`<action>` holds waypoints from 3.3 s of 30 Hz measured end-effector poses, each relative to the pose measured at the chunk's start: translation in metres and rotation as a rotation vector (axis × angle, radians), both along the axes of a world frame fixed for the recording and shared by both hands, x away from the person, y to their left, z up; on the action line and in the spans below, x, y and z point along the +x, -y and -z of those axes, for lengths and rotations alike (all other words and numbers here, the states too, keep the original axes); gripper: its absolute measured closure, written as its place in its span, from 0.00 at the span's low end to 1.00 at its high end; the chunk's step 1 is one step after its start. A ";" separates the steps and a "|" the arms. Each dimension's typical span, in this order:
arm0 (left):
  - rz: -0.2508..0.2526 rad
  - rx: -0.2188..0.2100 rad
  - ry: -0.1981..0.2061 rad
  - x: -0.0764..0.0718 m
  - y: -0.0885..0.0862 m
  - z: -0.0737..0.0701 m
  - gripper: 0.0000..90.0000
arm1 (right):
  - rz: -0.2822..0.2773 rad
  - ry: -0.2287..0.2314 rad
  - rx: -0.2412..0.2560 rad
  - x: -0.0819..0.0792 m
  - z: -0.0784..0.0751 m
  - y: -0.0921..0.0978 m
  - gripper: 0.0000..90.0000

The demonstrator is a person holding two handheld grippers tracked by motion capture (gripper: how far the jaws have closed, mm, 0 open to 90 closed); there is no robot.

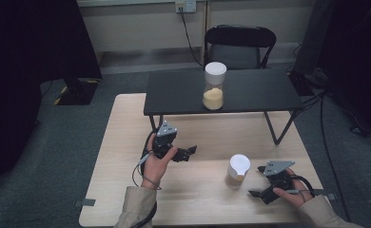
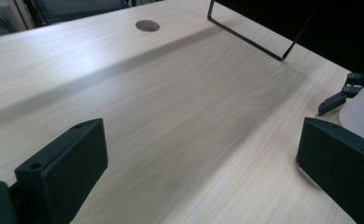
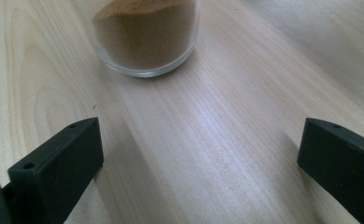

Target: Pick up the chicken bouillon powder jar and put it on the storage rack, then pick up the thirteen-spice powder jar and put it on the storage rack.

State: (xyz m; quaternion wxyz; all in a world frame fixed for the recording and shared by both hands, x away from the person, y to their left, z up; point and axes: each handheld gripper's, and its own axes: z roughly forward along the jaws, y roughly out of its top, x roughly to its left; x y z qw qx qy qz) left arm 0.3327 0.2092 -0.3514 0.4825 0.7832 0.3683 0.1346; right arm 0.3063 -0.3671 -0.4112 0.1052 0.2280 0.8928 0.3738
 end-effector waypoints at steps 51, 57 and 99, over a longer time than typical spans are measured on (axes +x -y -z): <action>-0.103 0.134 -0.064 -0.043 -0.033 0.060 0.02 | 0.000 0.000 0.000 0.000 0.000 0.000 0.00; -0.112 0.162 -0.075 -0.044 -0.034 0.062 0.02 | 0.000 0.000 0.000 0.000 0.000 0.000 0.00; -0.100 0.255 -0.084 -0.044 -0.026 0.066 0.00 | 0.002 -0.007 -0.008 0.002 -0.003 -0.003 0.00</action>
